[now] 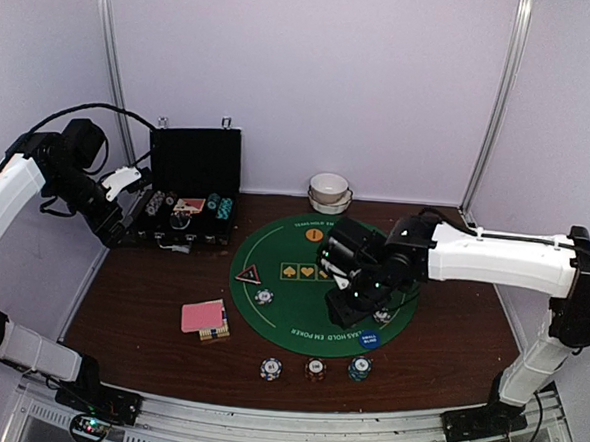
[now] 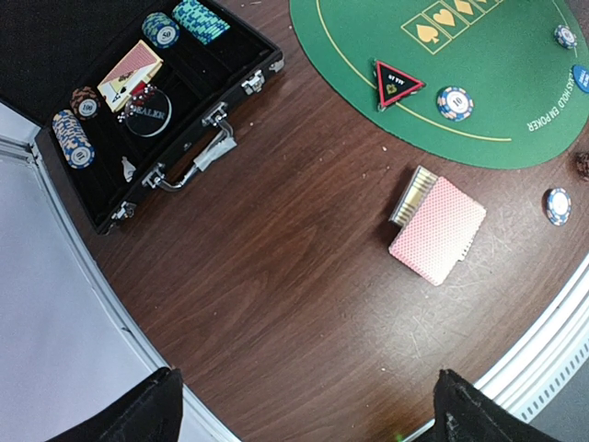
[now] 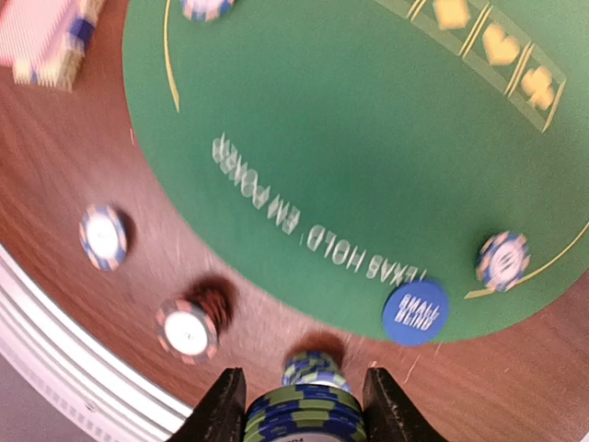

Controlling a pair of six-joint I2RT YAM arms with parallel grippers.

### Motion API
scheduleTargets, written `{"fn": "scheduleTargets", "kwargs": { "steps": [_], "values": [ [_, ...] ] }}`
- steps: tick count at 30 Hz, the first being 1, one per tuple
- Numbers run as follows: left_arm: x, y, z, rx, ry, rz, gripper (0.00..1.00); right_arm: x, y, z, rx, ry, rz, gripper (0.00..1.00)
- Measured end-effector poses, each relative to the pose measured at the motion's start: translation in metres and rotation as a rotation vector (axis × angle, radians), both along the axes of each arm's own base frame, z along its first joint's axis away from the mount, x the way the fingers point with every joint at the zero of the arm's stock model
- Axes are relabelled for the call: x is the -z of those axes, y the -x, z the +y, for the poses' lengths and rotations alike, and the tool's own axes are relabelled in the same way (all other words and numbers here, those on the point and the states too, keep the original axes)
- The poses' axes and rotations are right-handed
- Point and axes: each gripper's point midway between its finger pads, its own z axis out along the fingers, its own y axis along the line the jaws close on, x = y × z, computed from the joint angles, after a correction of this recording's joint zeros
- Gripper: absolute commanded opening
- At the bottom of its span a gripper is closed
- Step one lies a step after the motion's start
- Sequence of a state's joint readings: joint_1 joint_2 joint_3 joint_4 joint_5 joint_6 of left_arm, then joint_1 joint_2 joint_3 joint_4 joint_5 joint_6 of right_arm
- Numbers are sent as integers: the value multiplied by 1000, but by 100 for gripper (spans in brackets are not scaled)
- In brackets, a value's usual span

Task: Distribute texas hold em gaming equipment

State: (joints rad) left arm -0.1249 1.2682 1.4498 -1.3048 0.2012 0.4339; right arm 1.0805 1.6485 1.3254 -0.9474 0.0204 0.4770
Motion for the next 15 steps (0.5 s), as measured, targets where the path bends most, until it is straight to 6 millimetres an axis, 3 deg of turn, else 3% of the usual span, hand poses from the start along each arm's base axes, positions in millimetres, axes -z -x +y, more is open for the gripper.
{"fn": "scheduleTargets", "kwargs": {
  "steps": [4,7,11,15],
  "values": [
    [0,0,1,1,-4,-2,98,-32,-50,9,77,-64,-70,12],
    [0,0,1,1,-5,-2,97,-40,-92,11,140,-78,-110,12],
    [-1,1,1,2,-3,-5,98,-30,-146,20,194,-66,-148,12],
    [-2,1,0,3,0,-7,98,-7,-196,34,218,-57,-174,11]
  ]
}}
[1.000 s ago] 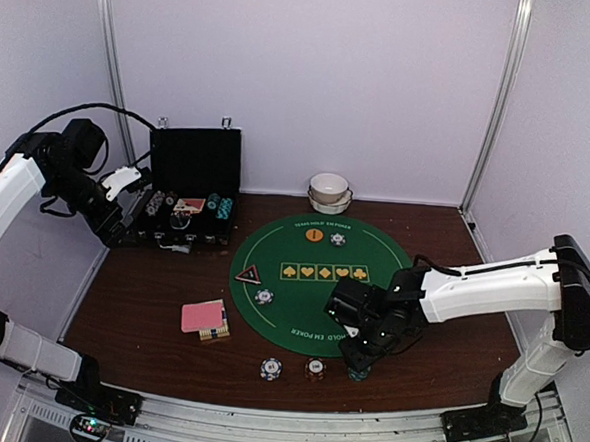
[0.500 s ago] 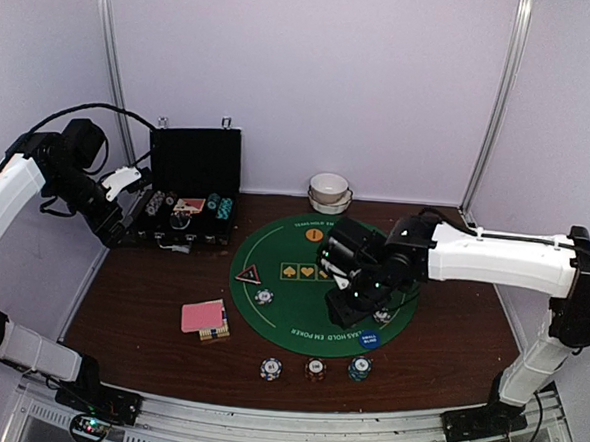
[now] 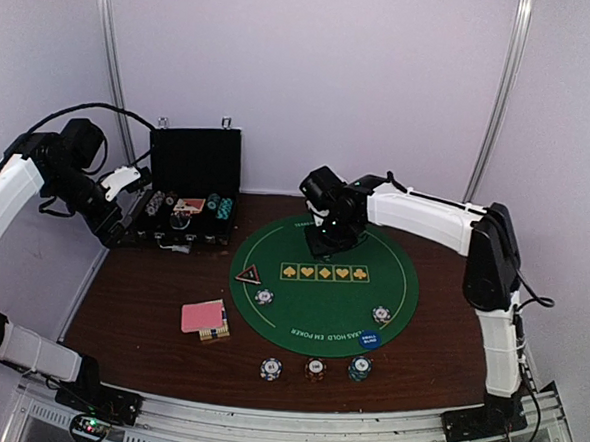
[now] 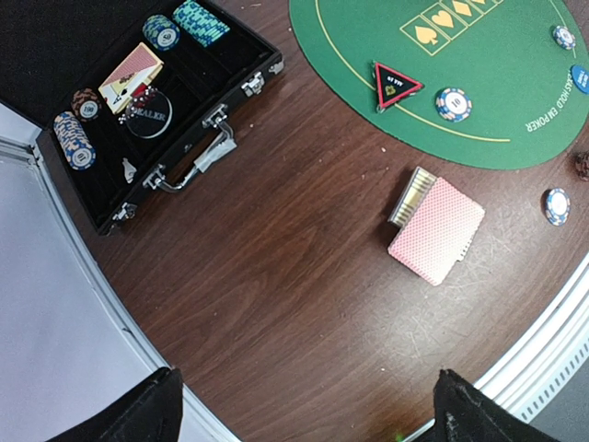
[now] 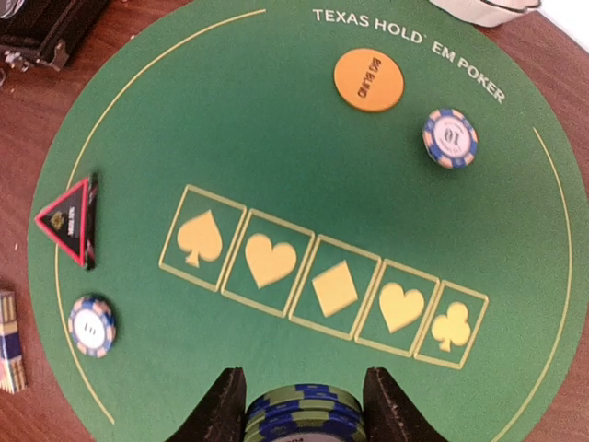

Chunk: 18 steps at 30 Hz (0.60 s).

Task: Distribute texas hold em gaming equipment

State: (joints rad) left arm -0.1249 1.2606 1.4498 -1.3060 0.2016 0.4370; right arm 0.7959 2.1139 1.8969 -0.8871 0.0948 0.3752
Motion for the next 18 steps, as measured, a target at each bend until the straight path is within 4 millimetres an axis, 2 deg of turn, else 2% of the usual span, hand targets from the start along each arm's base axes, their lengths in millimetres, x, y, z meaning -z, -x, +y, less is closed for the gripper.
{"fn": "scheduleTargets", "kwargs": {
  "steps": [6,9,13,18],
  "values": [
    [0,0,-1,2,3,1,98,39,-54,20,11,4,-20,11],
    [0,0,-1,3,3,0,98,53,-70,24,19,4,-23,11],
    [0,0,-1,5,3,-1,98,65,-85,20,33,6,-25,11],
    [0,0,-1,5,3,-2,98,74,-100,6,64,12,-22,11]
  ]
}}
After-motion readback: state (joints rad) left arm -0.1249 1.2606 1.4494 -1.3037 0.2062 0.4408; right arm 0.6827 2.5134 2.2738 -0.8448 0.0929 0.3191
